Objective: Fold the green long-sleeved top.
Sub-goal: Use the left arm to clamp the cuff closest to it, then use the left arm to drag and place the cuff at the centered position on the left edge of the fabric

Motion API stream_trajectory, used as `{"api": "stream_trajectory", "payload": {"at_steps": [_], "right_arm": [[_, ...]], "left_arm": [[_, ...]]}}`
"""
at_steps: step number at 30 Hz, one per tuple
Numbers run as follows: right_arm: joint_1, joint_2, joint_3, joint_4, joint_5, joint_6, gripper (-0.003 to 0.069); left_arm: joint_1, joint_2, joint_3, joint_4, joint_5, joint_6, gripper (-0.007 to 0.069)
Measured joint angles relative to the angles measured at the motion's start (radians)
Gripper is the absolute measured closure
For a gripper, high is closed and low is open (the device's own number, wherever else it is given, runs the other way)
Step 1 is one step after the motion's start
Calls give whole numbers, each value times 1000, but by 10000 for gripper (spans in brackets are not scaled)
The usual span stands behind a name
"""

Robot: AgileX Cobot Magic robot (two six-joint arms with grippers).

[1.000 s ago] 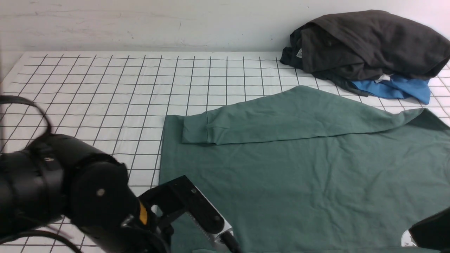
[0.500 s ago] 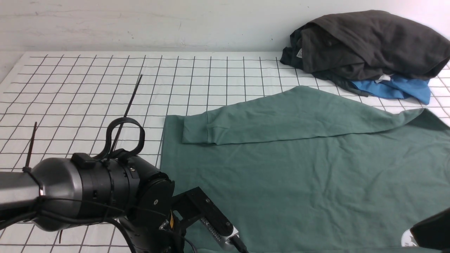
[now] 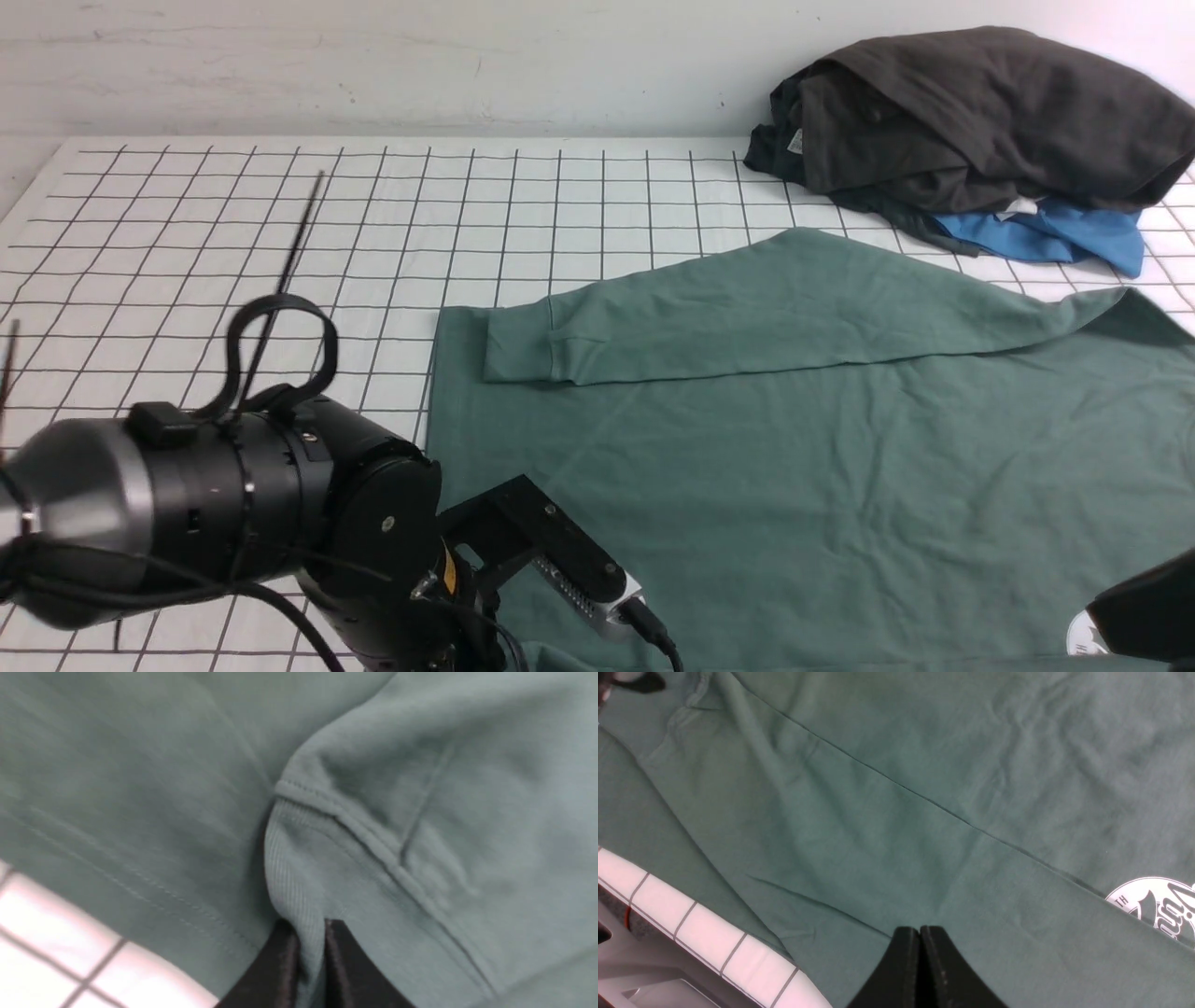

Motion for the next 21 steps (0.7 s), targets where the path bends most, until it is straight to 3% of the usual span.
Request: {"api": "stream_trajectory", "payload": {"at_steps": [12, 21], "right_arm": [[0, 0, 0, -1, -20, 0, 673], [0, 0, 0, -4, -23, 0, 673]], "left_arm": [[51, -60, -176, -1, 104, 0, 601], [240, 155, -486, -5, 225, 34, 601]]}}
